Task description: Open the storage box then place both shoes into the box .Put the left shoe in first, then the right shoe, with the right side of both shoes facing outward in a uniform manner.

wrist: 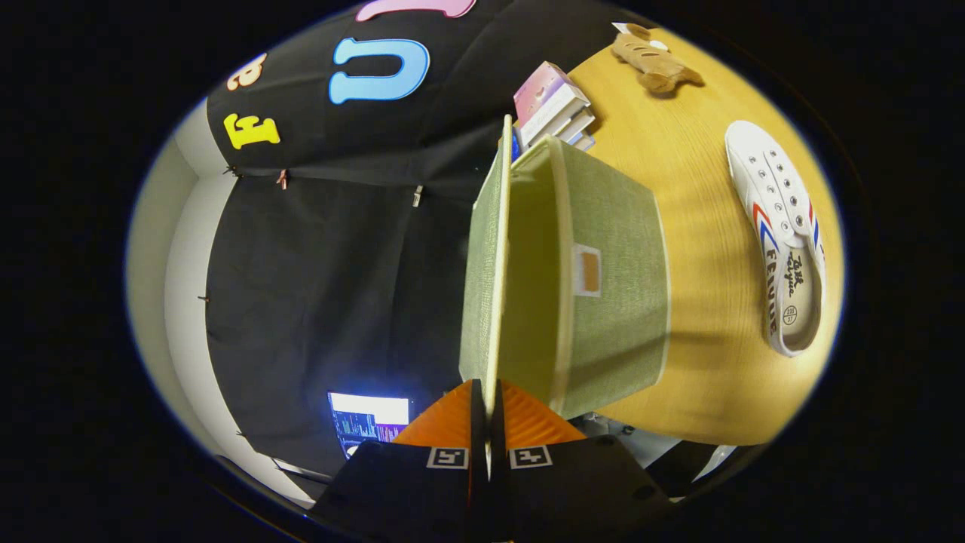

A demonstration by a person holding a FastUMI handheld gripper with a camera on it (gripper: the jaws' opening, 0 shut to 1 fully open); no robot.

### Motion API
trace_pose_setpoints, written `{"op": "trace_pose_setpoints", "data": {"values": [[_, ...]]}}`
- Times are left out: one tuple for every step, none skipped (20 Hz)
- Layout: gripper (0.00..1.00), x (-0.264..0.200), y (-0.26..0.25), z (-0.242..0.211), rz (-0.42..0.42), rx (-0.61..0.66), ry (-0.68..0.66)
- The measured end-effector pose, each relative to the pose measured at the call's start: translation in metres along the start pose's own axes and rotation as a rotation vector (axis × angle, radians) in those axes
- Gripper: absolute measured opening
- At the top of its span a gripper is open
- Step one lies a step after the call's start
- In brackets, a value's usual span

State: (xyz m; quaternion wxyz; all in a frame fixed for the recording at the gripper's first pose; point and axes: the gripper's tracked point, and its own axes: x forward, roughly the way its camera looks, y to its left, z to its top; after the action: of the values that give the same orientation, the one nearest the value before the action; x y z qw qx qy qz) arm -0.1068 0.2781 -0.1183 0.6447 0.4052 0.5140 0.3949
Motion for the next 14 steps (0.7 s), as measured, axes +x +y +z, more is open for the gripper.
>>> {"op": "trace_pose_setpoints", "data": {"values": [[0.05, 0.002, 0.010, 0.000, -0.003, -0.021, -0.007], [0.05, 0.005, 0.023, 0.001, 0.000, -0.035, -0.011], [0.05, 0.009, 0.041, 0.002, 0.018, -0.044, -0.011], [0.05, 0.013, 0.055, 0.003, 0.030, -0.052, -0.010], [0.05, 0.018, 0.070, 0.003, 0.041, -0.066, -0.005], [0.05, 0.024, 0.083, 0.003, 0.048, -0.085, 0.001], [0.05, 0.030, 0.097, 0.003, 0.060, -0.107, 0.005], [0.05, 0.037, 0.108, 0.002, 0.070, -0.127, 0.011], [0.05, 0.046, 0.117, 0.001, 0.075, -0.141, 0.019], [0.05, 0.054, 0.127, -0.001, 0.080, -0.151, 0.027], [0.05, 0.063, 0.136, -0.002, 0.087, -0.155, 0.033], [0.05, 0.073, 0.144, -0.002, 0.093, -0.156, 0.040], [0.05, 0.083, 0.150, -0.004, 0.095, -0.156, 0.047], [0.05, 0.093, 0.155, -0.005, 0.091, -0.156, 0.052]]}}
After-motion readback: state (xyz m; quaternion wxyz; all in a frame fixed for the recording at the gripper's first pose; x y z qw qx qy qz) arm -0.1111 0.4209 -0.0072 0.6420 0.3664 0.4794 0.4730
